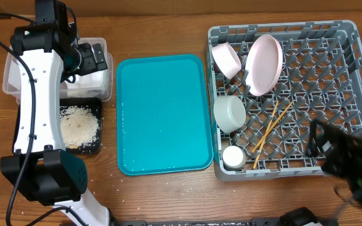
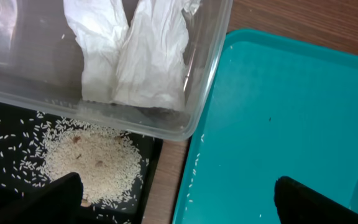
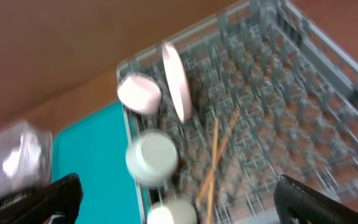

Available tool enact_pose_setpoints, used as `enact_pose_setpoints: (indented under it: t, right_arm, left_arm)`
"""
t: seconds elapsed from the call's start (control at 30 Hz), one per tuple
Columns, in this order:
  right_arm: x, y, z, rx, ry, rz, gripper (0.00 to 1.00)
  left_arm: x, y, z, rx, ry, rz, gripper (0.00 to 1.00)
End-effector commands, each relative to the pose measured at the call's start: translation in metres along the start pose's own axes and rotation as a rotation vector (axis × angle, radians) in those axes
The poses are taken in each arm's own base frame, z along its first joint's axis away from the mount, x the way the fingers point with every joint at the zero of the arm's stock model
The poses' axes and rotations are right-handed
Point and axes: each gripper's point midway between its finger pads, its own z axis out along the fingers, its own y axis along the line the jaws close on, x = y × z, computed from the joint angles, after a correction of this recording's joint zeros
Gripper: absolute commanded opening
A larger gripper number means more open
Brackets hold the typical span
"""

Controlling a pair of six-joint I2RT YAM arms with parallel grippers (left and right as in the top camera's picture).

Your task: Sort waste into correct bins and load items into the dishwasher

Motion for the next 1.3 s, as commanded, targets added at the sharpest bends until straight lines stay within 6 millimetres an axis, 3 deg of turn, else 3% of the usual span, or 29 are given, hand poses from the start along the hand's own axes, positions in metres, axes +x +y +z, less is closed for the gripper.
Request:
enact_pose_setpoints:
  t: [0.0,0.17,0.33,0.53,0.83,1.27]
  right_arm:
    - [-0.006,0.002,0.023,-0.03,-0.094,-0.112,1.0]
    - [0.011,0.02,0.052,-0.234,-0.194,-0.275,1.0]
    - [0.048,-0.005,0.097,-0.249,-0.281,-0.239,1.0]
    - [0.081,-0.025,0.128,-0.26,-0.358,-0.23,1.0]
    - [0.113,-0.044,0.153,-0.267,-0.445,-0.225,1.0]
    - [0.12,-0.056,0.175,-0.254,-0.548,-0.214,1.0]
  left_arm:
    - [-0.005,-0.003,-0.006,0.006,-0.022,0.015,1.0]
    - [-0.005,-0.002,-0.006,0.005,-0.021,0.014,1.0]
    - [-0.005,-0.002,-0.006,0.006,-0.022,0.015,1.0]
    - [-0.005,-0.002,-0.006,0.006,-0.022,0.015,1.0]
    - [-0.005,-0.002,-0.006,0.005,-0.021,0.014,1.0]
    - [-0.005,-0.001,-0.006,0.005,-0.022,0.013,1.0]
